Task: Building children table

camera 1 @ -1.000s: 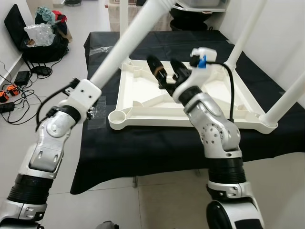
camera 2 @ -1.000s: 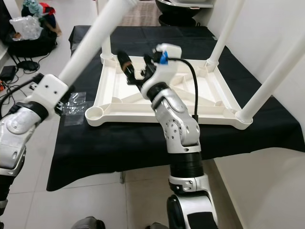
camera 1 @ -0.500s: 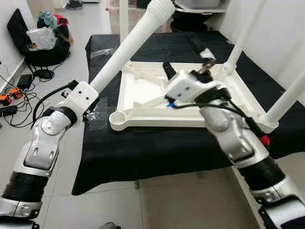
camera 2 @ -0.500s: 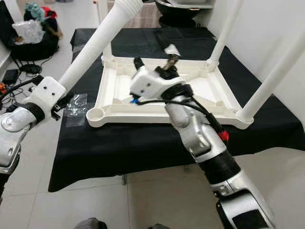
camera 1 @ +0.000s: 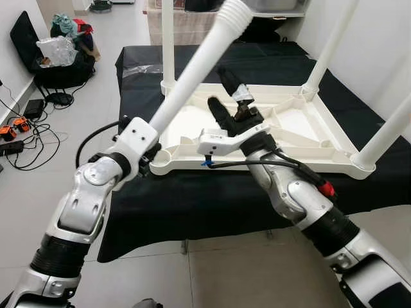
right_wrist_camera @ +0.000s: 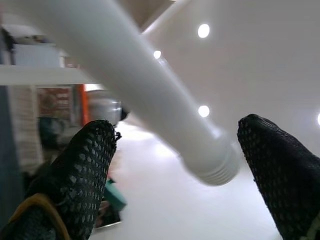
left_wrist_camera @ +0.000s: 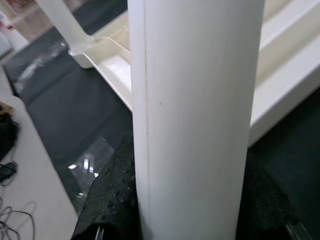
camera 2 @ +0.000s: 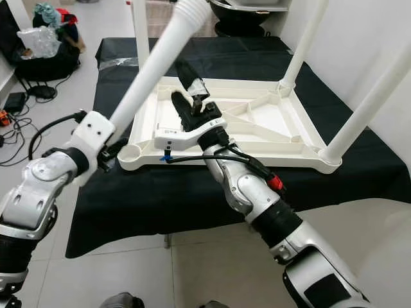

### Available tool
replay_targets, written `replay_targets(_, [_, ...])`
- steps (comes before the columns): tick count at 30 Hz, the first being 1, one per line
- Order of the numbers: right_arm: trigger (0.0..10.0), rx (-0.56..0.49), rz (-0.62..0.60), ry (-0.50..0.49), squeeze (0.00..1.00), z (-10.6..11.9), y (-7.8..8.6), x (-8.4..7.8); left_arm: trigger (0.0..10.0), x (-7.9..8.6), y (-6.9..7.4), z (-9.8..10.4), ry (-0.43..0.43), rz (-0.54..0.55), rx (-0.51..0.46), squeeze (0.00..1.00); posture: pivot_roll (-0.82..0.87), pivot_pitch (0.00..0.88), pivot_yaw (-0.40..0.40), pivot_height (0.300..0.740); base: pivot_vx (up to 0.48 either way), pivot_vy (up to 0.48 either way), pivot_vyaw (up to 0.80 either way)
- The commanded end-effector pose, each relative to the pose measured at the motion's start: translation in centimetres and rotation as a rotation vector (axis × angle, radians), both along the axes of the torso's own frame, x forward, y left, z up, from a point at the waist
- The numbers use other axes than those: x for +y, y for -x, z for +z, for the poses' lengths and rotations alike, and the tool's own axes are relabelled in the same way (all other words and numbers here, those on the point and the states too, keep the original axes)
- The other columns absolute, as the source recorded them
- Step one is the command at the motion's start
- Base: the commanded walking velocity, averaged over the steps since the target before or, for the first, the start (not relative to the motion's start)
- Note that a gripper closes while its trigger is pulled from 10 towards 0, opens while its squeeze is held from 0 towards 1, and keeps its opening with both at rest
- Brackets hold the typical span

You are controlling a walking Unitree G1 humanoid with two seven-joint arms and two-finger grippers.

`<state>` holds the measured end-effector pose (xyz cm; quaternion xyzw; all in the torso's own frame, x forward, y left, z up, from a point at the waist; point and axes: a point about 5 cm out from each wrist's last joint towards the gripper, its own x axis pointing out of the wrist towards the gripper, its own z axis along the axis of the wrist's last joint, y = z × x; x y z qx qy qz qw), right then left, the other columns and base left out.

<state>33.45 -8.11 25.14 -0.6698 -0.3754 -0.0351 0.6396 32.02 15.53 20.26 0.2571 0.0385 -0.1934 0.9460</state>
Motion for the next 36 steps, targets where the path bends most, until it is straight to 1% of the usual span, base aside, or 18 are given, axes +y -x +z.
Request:
replay_targets(1, [10.0, -0.045, -0.015, 0.009, 0.0, 0.4, -0.1, -0.1, 10.0, -0.7, 0.2, 0.2, 0.012, -0.031, 0.015, 0.0, 0.04, 0.035, -0.049, 0.74, 0.0, 0.0, 0.0])
replay_targets(4, [10.0, -0.037, -0.013, -0.026, 0.0, 0.4, -0.3, -0.1, 10.0, -0.8, 0.6, 0.0, 0.001, -0.061, 0.071, 0.0, 0.04, 0.037, -0.052, 0.74, 0.0, 0.0, 0.0])
replay_targets(7, [10.0, 0.012, 0.007, -0.031, 0.0, -0.2, -0.5, 0.4, 10.0, 0.0, 0.8, 0.0, -0.08, -0.07, 0.125, 0.0, 0.04, 0.038, -0.052, 0.74, 0.0, 0.0, 0.0])
replay_targets(10, [10.0, 0.071, 0.001, 0.005, 0.0, -1.1, -0.8, 0.5, 10.0, 2.0, 0.5, 0.6, -0.202, -0.039, 0.121, 0.0, 0.04, 0.038, -0.046, 0.74, 0.0, 0.0, 0.0])
replay_targets(12, [10.0, 0.091, -0.003, 0.008, 0.0, -1.4, -0.9, 0.5, 10.0, 2.5, 0.4, 0.9, -0.225, -0.022, 0.119, 0.0, 0.04, 0.038, -0.047, 0.74, 0.0, 0.0, 0.0])
replay_targets(15, [10.0, 0.13, -0.001, -0.03, 0.0, -1.5, -1.1, 0.3, 10.0, 4.4, 0.2, 1.5, -0.417, 0.003, 0.093, 0.0, 0.04, 0.037, -0.046, 0.74, 0.0, 0.0, 0.0])
replay_targets(16, [10.0, 0.13, -0.001, -0.03, 0.0, -1.5, -1.1, 0.3, 10.0, 4.4, 0.2, 1.5, -0.417, 0.003, 0.093, 0.0, 0.04, 0.037, -0.046, 0.74, 0.0, 0.0, 0.0])
replay_targets(18, [10.0, 0.159, 0.02, -0.067, 0.0, -1.4, -1.1, 0.5, 10.0, 5.3, 0.0, 2.1, -0.595, 0.023, 0.004, 0.0, 0.05, 0.04, -0.049, 0.74, 0.0, 0.0, 0.0])
replay_targets(19, [10.0, 0.159, 0.02, -0.067, 0.0, -1.4, -1.1, 0.5, 10.0, 5.3, 0.0, 2.1, -0.595, 0.023, 0.004, 0.0, 0.05, 0.04, -0.049, 0.74, 0.0, 0.0, 0.0])
replay_targets(20, [10.0, 0.173, 0.028, -0.073, 0.0, -1.3, -1.0, 0.6, 10.0, 5.5, -0.1, 2.2, -0.636, 0.025, -0.019, 0.0, 0.05, 0.042, -0.047, 0.74, 0.0, 0.0, 0.0])
replay_targets(21, [10.0, 0.193, 0.036, -0.076, 0.0, -1.3, -1.1, 0.8, 10.0, 5.5, -0.2, 2.3, -0.716, 0.015, -0.052, 0.0, 0.04, 0.039, -0.047, 0.74, 0.0, 0.0, 0.0])
replay_targets(24, [10.0, 0.205, 0.04, -0.076, 0.0, -1.3, -1.1, 0.8, 10.0, 5.6, -0.2, 2.3, -0.765, 0.006, -0.07, 0.0, 0.04, 0.039, -0.047, 0.74, 0.0, 0.0, 0.0])
replay_targets(26, [10.0, 0.281, 0.069, -0.079, 0.0, -1.8, -1.0, 1.1, 10.0, 5.6, -0.6, 2.7, -0.836, 0.013, -0.132, 0.0, 0.05, 0.038, -0.049, 0.74, 0.0, 0.0, 0.0])
replay_targets(27, [10.0, 0.33, 0.088, -0.082, 0.0, -2.2, -0.9, 1.3, 10.0, 5.5, -0.8, 3.0, -0.838, 0.019, -0.158, 0.0, 0.04, 0.037, -0.046, 0.74, 0.0, 0.0, 0.0])
replay_targets(30, [10.0, 0.394, 0.106, -0.109, 0.0, -2.5, -0.8, 1.4, 10.0, 5.4, -1.1, 3.3, -0.869, 0.022, -0.198, 0.0, 0.05, 0.037, -0.047, 0.74, 0.0, 0.0, 0.0])
replay_targets(33, [10.0, 0.382, 0.104, -0.141, 0.0, -2.0, -1.0, 1.0, 10.0, 5.5, -1.2, 3.3, -0.901, 0.017, -0.211, 0.0, 0.05, 0.035, -0.046, 0.74, 0.0, 0.0, 0.0])
replay_targets(35, [10.0, 0.324, 0.1, -0.226, 0.0, 0.0, -1.4, -0.2, 10.0, 5.9, -1.3, 3.1, -0.934, 0.021, -0.215, 0.0, 0.05, 0.035, -0.045, 0.74, 0.0, 0.0, 0.0])
replay_targets(36, [10.0, 0.295, 0.094, -0.234, 0.0, 0.8, -1.6, -0.7, 10.0, 6.2, -1.3, 3.0, -0.95, 0.023, -0.222, 0.0, 0.05, 0.033, -0.045, 0.74, 0.0, 0.0, 0.0])
